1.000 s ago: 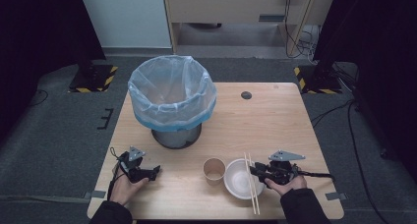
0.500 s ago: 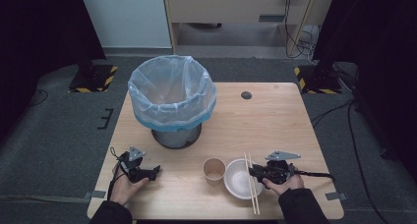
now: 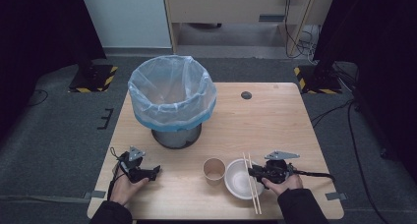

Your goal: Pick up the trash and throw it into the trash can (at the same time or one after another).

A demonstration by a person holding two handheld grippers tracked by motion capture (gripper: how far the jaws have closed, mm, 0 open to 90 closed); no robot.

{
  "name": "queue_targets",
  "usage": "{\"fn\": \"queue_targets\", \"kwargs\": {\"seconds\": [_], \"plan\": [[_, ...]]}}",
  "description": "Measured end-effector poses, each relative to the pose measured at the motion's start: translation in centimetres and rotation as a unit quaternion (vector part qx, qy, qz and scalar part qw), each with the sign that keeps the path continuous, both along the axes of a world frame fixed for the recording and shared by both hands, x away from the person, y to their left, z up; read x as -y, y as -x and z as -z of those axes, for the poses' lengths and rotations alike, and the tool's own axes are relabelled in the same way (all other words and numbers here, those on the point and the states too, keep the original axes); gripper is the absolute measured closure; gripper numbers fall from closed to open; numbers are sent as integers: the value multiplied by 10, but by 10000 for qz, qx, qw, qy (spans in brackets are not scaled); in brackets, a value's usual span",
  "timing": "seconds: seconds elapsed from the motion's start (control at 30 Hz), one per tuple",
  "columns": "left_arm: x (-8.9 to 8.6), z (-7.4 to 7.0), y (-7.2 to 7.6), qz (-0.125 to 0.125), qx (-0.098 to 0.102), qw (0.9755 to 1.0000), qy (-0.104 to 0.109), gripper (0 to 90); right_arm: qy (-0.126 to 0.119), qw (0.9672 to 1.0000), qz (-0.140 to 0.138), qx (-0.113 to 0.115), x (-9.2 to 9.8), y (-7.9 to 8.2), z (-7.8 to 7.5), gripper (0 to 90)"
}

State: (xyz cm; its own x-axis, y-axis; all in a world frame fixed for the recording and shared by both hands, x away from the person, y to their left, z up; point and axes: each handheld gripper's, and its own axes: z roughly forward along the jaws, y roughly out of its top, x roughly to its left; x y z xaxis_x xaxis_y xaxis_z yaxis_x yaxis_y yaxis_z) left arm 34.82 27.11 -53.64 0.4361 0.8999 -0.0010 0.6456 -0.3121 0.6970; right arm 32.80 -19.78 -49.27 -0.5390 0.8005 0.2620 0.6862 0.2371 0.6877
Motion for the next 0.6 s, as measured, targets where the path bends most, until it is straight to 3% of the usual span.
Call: {"fn": "queue_targets", "kwargs": {"seconds": [0.6], "plan": [[0, 0, 0, 2, 0, 10000, -3, 0, 30, 10000, -12, -91, 0, -1, -1, 856]]}}
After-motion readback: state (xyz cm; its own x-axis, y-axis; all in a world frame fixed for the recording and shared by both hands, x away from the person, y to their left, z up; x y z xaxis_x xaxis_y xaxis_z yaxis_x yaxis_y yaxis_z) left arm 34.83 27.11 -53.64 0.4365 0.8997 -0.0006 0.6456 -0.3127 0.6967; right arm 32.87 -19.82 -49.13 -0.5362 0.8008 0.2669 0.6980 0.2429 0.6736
